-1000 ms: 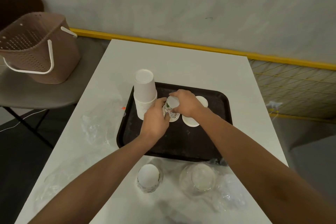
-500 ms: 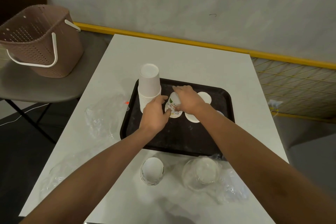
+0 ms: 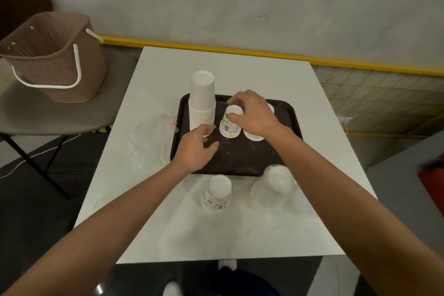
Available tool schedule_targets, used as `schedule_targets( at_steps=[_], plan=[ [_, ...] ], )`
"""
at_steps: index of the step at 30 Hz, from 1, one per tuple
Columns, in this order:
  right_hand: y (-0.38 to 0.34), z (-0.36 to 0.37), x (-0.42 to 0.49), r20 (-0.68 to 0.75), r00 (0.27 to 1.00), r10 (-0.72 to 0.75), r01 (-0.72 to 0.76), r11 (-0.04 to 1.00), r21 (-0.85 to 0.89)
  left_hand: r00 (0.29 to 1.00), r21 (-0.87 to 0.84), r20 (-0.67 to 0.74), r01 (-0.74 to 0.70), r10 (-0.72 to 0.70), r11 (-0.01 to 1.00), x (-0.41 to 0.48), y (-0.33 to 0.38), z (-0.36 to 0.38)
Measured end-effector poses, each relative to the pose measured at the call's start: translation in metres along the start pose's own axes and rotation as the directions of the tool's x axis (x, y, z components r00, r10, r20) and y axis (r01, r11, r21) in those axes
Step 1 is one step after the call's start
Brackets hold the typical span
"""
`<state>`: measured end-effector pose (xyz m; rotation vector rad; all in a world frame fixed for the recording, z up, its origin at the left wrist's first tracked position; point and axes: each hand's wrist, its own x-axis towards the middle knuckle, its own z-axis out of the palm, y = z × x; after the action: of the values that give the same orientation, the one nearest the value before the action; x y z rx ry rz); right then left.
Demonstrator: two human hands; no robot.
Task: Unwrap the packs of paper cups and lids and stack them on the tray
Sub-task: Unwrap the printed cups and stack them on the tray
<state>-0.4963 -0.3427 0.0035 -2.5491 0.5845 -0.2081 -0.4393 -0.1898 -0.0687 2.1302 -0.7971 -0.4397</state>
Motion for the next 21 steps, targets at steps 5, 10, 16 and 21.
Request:
schedule_targets(
  at_steps=[5, 10, 16, 21],
  plan=[
    [-0.026, 0.007, -0.047, 0.090, 0.996, 0.014, -0.021, 0.997, 0.076, 0.995, -0.105, 0.097, 0.041, -0.031, 0.994, -0.034, -0.020, -0.016],
    [-0.039, 0.035, -0.089, 0.287, 0.958, 0.002, -0.011, 0.999, 0.033, 0.967, -0.102, 0.255, 0.038, -0.011, 0.994, -0.062, -0.037, -0.020],
    [-0.032, 0.072, -0.114, 0.407, 0.905, 0.119, -0.058, 0.985, -0.161, 0.951, -0.002, 0.309, -0.025, 0.024, 1.000, -0.075, -0.043, -0.015],
    [-0.025, 0.087, -0.119, 0.378, 0.911, 0.169, -0.108, 0.978, -0.176, 0.952, -0.013, 0.304, -0.034, 0.037, 0.999, -0.079, -0.043, -0.011]
  ],
)
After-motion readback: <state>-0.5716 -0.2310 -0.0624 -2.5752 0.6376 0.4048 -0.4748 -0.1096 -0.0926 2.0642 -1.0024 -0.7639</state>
